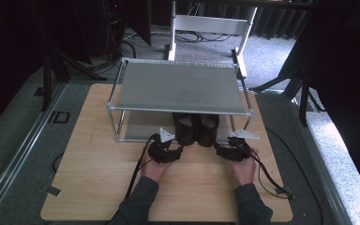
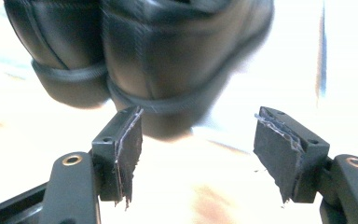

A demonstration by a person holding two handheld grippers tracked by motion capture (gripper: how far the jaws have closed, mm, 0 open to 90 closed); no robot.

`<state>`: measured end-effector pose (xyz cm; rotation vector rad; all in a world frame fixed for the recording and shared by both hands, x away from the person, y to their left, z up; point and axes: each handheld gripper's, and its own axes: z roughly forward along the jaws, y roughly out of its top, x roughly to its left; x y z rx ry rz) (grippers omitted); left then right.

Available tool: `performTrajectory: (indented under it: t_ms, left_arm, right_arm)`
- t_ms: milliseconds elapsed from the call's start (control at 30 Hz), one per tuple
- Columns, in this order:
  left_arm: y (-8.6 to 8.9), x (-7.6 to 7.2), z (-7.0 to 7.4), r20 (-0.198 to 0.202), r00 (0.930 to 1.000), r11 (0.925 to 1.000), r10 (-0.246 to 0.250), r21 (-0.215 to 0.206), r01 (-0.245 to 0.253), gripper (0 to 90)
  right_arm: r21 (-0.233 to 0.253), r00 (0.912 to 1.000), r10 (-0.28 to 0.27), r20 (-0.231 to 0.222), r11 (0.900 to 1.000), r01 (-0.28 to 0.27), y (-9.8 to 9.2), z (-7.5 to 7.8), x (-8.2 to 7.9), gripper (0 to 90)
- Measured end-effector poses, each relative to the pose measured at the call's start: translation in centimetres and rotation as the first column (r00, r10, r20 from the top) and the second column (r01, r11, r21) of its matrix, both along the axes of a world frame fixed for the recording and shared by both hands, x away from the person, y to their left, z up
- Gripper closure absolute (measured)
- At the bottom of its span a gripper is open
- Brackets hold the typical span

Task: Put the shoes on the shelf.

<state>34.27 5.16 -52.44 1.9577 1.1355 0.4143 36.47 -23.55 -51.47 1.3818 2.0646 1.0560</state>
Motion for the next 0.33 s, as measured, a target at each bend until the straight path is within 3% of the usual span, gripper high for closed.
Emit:
performTrajectory:
  t_ms: [200,333]
  left_arm:
    - [3.4,-2.1,-0.7,-0.022,0.9996,0.9998,0.017,0.014,-0.017,43.1]
    - [5.1,-2.7,-1.0,-0.023,0.9988,0.9986,0.044,0.031,-0.043,43.0]
  right_arm:
    - [-0.022,0.9998,-0.015,-0.017,1.000,0.014,-3.2,0.1,-1.8,32.0]
    - [-0.026,0.9993,-0.024,-0.027,0.999,0.024,-4.5,-0.2,-2.3,32.1]
